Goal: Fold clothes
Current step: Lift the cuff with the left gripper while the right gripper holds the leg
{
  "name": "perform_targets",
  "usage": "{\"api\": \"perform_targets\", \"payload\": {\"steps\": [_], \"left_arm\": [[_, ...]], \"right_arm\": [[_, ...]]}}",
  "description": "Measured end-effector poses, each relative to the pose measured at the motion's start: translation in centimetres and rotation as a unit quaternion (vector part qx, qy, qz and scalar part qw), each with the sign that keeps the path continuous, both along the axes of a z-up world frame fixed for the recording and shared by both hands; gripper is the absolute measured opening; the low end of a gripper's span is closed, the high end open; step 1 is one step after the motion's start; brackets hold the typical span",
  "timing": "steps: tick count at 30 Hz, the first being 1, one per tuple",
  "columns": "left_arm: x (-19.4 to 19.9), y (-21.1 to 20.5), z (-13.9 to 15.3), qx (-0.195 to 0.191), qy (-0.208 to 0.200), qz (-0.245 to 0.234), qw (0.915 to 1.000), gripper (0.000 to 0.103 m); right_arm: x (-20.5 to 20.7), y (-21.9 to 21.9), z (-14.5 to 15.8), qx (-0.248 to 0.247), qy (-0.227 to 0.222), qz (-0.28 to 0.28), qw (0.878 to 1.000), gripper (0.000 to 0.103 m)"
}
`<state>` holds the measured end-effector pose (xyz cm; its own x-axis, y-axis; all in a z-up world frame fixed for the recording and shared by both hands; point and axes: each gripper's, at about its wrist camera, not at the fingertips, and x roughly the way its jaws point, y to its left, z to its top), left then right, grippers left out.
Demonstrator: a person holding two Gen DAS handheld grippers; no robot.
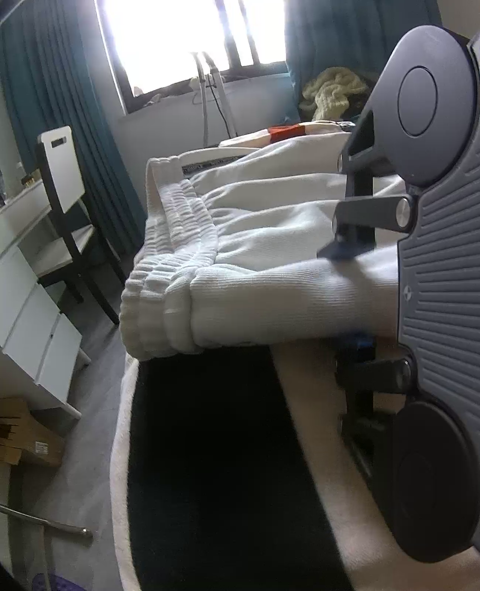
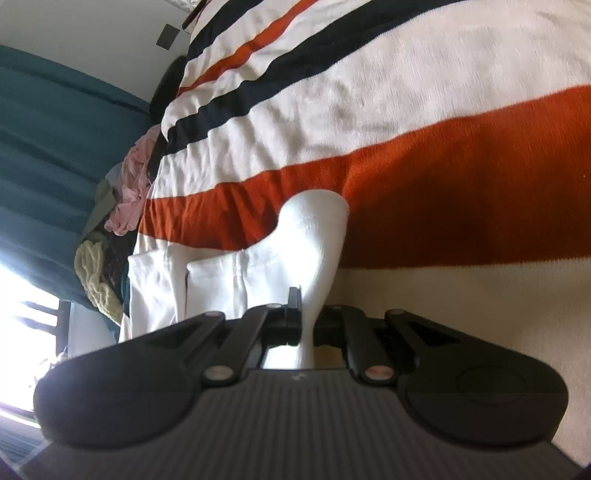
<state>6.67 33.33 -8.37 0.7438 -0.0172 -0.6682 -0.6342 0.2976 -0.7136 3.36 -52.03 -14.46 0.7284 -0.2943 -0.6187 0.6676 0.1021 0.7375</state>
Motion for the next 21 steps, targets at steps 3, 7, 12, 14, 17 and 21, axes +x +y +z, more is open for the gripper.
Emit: {"api": "perform_targets", "payload": {"steps": [3,7,12,14,17,21], "left_arm": [[-0.7,-0.6,1.1,0.017,-0.032,-0.001,0.9994,0.013],[-2.4,-1.0,3.9,0.051,-0.116,0.003,0.9919,0.010],[-3.4,-1.8,7.0,0.079,-0.202,0.025,0.9759,0.010],[-2.6,-2.3,8.1,0.087,-0.226,0.035,0.9697,0.010],[-0.4,-3.5,9.1,0.091,-0.243,0.040,0.9649,0.010],[5.0,-4.8,10.2,0.113,-0.252,0.039,0.9603,0.010]], "right_arm": [[-0.4,0.2,0.5,-0.011,-0.018,-0.001,1.000,0.005],[-1.4,0.7,2.0,-0.035,-0.058,-0.013,0.998,0.005],[-0.8,1.3,5.5,-0.076,-0.067,-0.007,0.995,0.005],[0.6,1.3,7.6,-0.113,-0.062,0.006,0.992,0.005],[3.3,1.0,10.7,-0.166,-0.050,0.021,0.985,0.005],[9.0,0.1,14.0,-0.208,-0.038,0.026,0.977,0.005]]}}
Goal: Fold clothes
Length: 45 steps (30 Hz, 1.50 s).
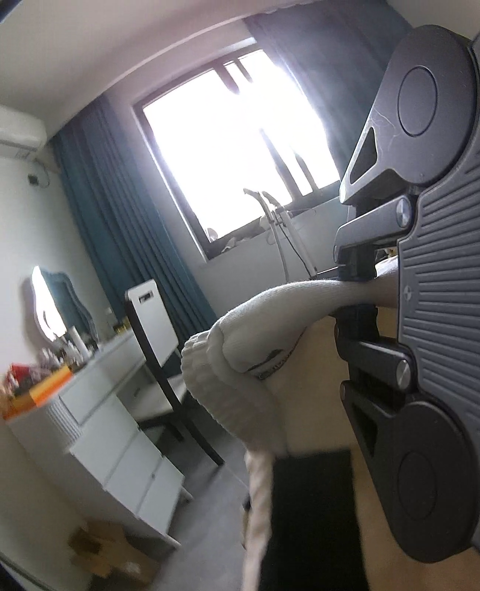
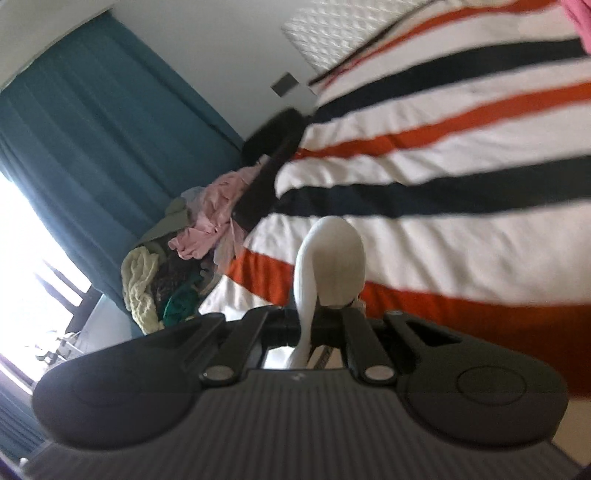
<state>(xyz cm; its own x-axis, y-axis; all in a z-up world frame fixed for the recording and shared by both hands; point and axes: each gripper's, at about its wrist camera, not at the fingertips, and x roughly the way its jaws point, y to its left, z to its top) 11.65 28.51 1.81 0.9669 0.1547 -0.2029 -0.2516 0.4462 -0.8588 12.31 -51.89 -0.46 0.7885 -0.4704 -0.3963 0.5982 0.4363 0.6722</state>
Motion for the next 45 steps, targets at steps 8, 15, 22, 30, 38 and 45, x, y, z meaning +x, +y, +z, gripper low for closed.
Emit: {"api": "perform_targets", "payload": {"steps": [8,15,22,30,38,45], "left_arm": [[14.0,-3.8,-0.9,0.044,-0.024,0.014,0.9986,0.011],[22.8,-5.6,-6.4,0.069,-0.037,0.023,0.9967,0.011],[27.1,-5.1,-9.8,0.077,0.028,0.008,0.9966,0.012],[26.1,-4.7,-9.1,0.063,0.021,0.001,0.9978,0.054],[20.5,-3.4,-8.5,0.033,-0.015,-0.049,0.9981,0.072],[14.3,-2.3,-7.6,0.051,0.053,-0.147,0.9865,0.078]], "right_arm": [[16.7,-0.5,0.6,-0.093,0.073,-0.007,0.993,0.005],[29.3,-1.1,-4.5,-0.145,0.128,0.000,0.981,0.005],[35.4,0.0,-8.2,-0.182,0.178,0.010,0.967,0.006],[31.2,-0.4,-8.2,-0.136,0.114,0.040,0.983,0.017],[19.4,1.3,-7.3,-0.045,-0.007,0.082,0.996,0.059],[10.3,2.1,-10.7,0.092,-0.057,0.091,0.990,0.058]]}}
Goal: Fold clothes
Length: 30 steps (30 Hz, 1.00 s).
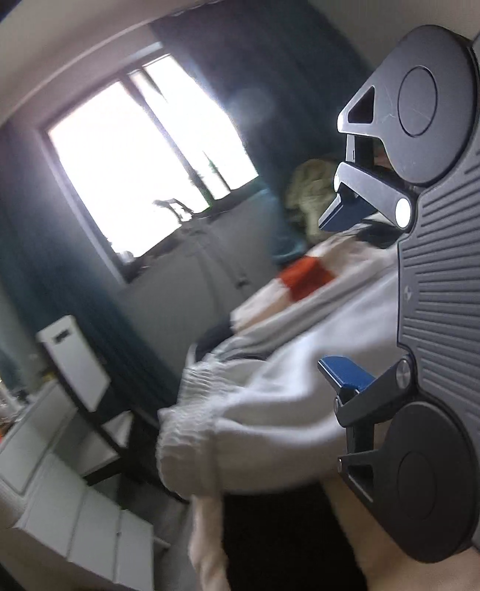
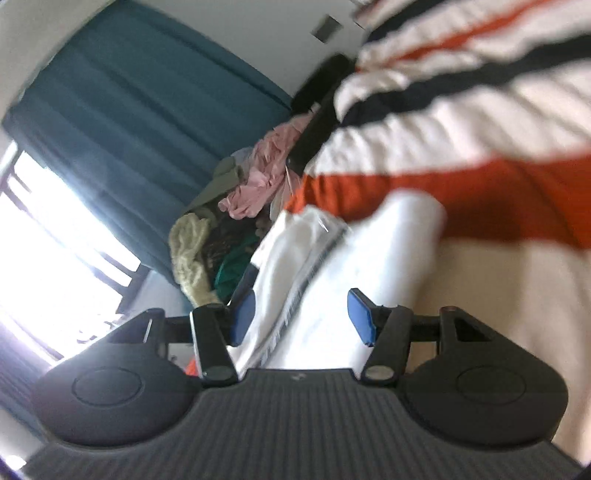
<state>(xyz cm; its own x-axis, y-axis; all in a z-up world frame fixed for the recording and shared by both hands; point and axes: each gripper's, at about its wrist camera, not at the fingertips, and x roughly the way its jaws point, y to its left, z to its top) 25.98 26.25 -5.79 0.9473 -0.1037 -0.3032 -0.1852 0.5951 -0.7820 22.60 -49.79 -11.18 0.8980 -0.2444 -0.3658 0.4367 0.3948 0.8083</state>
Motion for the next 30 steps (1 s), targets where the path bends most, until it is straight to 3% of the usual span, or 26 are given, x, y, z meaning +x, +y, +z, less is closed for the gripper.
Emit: {"api": "perform_targets", "payload": {"steps": [4,8,10,17,20,25,26,28,30], "left_arm": [[-2.7,1.1,-1.3,-0.028,0.081,0.017,0.9961,0.080],[-3.4,3.4,-4.0,-0.127,0.120,0.034,0.9841,0.079],[-2.7,4.1,-5.5,-0.150,0.118,0.042,0.9807,0.077],[1.6,6.9,-7.9,-0.127,0.062,0.084,0.9864,0.065],[2.8,7.6,-9.3,-0.141,0.055,0.111,0.9822,0.050],[3.3,7.6,-9.7,-0.108,0.052,0.119,0.9855,0.037],[3.5,7.8,-9.9,-0.105,0.049,0.119,0.9861,0.030],[3.7,8.0,-10.2,-0.114,0.042,0.126,0.9845,0.027],[4.3,7.9,-10.7,-0.129,0.035,0.139,0.9813,0.022]], "right_arm": [[-2.2,-0.3,-2.0,0.068,0.005,0.022,0.997,0.057],[-1.9,-0.4,-3.4,0.089,0.005,0.062,0.994,0.057],[-1.3,-0.6,-4.3,0.094,0.003,0.071,0.993,0.055],[3.2,-1.7,-6.0,0.090,-0.035,0.068,0.993,0.054],[5.6,-2.0,-6.9,0.061,-0.048,0.060,0.995,0.054],[8.1,-2.2,-7.4,0.036,-0.061,0.042,0.997,0.047],[8.5,-2.3,-7.4,0.032,-0.063,0.040,0.997,0.044],[9.0,-2.2,-7.5,0.020,-0.055,0.037,0.998,0.019],[9.4,-1.9,-7.4,0.007,-0.046,0.035,0.998,0.015]]}}
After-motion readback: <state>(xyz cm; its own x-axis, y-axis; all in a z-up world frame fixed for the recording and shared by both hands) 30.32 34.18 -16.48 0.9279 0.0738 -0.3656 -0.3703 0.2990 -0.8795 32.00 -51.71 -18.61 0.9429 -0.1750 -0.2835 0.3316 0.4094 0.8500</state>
